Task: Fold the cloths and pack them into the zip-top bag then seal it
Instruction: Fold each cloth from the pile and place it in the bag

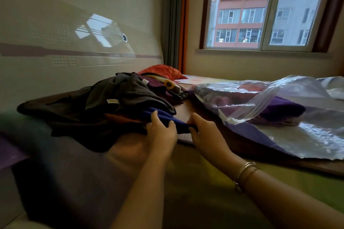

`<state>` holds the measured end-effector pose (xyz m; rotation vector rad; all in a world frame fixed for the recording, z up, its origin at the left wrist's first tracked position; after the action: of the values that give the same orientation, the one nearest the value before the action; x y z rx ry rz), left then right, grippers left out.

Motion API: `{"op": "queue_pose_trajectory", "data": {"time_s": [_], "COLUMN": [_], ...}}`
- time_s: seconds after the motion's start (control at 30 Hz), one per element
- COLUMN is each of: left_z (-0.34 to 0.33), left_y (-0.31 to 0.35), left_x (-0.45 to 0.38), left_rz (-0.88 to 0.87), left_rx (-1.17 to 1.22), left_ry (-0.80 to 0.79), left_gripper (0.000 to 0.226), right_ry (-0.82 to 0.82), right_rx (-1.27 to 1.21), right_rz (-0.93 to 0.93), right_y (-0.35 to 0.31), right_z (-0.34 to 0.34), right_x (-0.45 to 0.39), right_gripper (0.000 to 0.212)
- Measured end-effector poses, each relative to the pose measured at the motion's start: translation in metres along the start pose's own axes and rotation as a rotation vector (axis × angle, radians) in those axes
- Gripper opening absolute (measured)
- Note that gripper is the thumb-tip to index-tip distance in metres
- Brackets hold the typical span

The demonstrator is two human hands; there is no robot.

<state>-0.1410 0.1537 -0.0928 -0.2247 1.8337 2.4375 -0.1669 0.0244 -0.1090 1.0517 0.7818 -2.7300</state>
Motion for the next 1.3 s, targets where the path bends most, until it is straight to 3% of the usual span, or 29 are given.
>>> {"op": "queue_pose_trajectory", "data": {"time_s": [0.23, 0.37, 0.6, 0.67, 0.8, 1.0, 1.07, 1.13, 1.23, 1.3], "left_z": [0.016, 0.033, 0.058, 0.061, 0.062, 0.049, 0.041, 0.031, 0.013, 0.001], "left_y": [-0.004, -0.009, -0.026, -0.028, -0.026, 0.005, 0.017, 0.027, 0.033, 0.036], "left_x": [-0.006, -0.022, -0.052, -0.053, -0.046, -0.012, 0.003, 0.015, 0.035, 0.051], "left_rz": [0.11, 0.09, 0.12, 0.107, 0.032, -0.234, -0.337, -0.428, -0.488, -0.49], "left_rx": [0.156, 0.235, 0.24, 0.234, 0.197, 0.025, -0.015, 0.009, 0.051, 0.038], "left_ry": [0.024, 0.096, 0.178, 0.177, 0.158, 0.144, 0.118, 0.025, -0.143, -0.22], "left_gripper": [0.055, 0.055, 0.054, 0.054, 0.054, 0.094, 0.098, 0.085, 0.047, 0.037], "right_ry": [-0.126, -0.126, -0.371, -0.327, -0.061, 0.105, 0.143, 0.156, 0.123, 0.116], "right_rx": [-0.134, -0.002, 0.115, 0.033, -0.322, -0.462, -0.551, -0.642, -0.686, -0.674], "right_rz": [-0.073, 0.014, -0.103, -0.116, -0.159, -0.098, -0.129, -0.153, -0.22, -0.282], "right_y": [-0.024, -0.036, -0.033, -0.038, -0.045, -0.053, -0.057, -0.059, -0.056, -0.054], "right_z": [-0.008, -0.038, -0.095, -0.094, -0.057, 0.036, 0.068, 0.098, 0.134, 0.153], "right_x": [-0.017, -0.053, -0.126, -0.134, -0.122, -0.066, -0.038, -0.009, 0.029, 0.046], "right_gripper": [0.018, 0.026, 0.044, 0.04, 0.038, 0.027, 0.025, 0.029, 0.037, 0.04]}}
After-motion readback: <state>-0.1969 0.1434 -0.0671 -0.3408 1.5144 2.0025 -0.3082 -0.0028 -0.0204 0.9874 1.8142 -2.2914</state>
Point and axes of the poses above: each hand's wrist, its own x-axis away from the middle knuckle, its own z-axis out of the back of the hand, y = z × x, the point moved 1 cm from there along -x, towards the middle knuckle, and after that the axes turned 2 degrees about y, right-handed, at the moved point
